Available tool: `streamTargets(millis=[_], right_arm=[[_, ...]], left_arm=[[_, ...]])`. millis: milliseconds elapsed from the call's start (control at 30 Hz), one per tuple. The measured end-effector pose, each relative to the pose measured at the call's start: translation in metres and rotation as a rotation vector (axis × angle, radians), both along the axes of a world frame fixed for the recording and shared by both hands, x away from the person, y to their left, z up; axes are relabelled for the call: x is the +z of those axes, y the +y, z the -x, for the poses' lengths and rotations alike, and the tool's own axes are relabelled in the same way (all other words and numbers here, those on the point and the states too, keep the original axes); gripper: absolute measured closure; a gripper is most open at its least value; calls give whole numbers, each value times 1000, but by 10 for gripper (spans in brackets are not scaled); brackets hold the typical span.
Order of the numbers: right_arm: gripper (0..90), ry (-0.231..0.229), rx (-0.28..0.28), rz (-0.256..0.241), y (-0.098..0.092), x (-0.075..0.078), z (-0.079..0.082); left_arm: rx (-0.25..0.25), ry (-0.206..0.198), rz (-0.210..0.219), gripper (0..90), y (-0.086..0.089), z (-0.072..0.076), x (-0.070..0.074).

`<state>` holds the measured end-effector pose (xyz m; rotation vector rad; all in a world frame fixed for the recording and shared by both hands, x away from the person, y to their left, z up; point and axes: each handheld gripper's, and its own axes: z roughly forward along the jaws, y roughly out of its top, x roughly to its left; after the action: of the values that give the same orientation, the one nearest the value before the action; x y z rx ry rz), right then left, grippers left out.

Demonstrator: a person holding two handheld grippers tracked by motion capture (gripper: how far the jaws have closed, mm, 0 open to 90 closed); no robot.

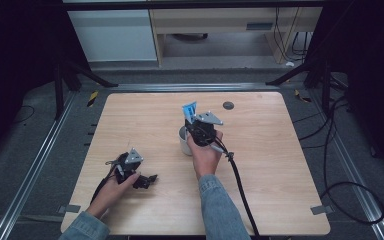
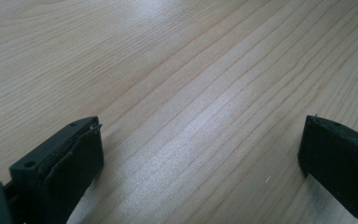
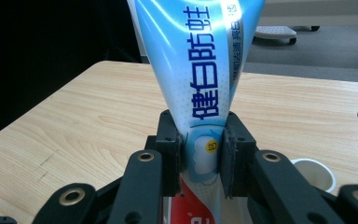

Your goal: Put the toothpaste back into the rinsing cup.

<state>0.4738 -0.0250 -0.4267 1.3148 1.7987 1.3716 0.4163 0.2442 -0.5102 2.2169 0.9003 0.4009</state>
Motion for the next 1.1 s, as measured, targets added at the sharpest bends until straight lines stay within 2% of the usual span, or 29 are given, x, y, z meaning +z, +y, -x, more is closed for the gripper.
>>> streamTargets(millis=[700,1100], right_arm=[[704,40,5,-12,-8,2,-7],[662,46,-1,-16,-11,3,-9]], left_arm=[[0,0,0,0,0,0,0],[0,0,0,0,0,0,0]])
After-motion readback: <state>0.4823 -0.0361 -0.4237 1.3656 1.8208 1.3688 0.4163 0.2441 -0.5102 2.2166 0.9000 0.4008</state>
